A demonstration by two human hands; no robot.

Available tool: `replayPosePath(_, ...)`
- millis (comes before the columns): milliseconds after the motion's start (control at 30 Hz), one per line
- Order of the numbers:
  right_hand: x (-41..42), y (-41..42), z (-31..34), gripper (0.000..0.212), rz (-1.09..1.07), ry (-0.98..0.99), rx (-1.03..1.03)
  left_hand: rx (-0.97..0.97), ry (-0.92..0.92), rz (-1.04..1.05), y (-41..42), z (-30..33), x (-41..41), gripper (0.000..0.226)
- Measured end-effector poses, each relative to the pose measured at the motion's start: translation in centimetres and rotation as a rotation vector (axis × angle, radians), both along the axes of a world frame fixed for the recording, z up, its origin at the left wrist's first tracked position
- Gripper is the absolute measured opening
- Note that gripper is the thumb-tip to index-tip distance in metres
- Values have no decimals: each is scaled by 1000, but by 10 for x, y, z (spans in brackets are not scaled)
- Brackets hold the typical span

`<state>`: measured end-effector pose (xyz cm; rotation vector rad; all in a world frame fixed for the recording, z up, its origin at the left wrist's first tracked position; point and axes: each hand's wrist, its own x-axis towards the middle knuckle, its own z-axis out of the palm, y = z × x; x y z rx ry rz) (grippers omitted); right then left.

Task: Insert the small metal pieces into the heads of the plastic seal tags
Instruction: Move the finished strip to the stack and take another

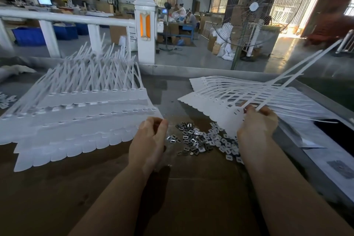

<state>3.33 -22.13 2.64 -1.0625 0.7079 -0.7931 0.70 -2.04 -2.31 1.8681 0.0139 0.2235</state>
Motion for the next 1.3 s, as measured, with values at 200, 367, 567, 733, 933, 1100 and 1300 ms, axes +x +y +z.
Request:
replayPosePath(200,-17,-1,-6,31,118,129,-65,16,9,-2,-1,0,0,26)
replayPosePath(367,-32,-3,-11,24,229,280,-71,28,0,1,-2,2,-2,24)
replayPosePath(567,-45,3,-15,18,372,451,-211,45,-10,-1,-1,2,-2,20)
replayPosePath(733,-60,14,-25,39,456,452,-656,57,-7,8,-1,2,-1,14)
replayPosePath(933,-65,33,-29,17,630,519,-1315,105,-27,8,0,2,-2,12)
replayPosePath(1100,-59,38,-26,17,683,548,-1449,142,-35,11,0,2,-3,10)
replayPosePath(1300,-51,36,-26,16,709,546,-1609,163,-43,9,0,1,-2,9)
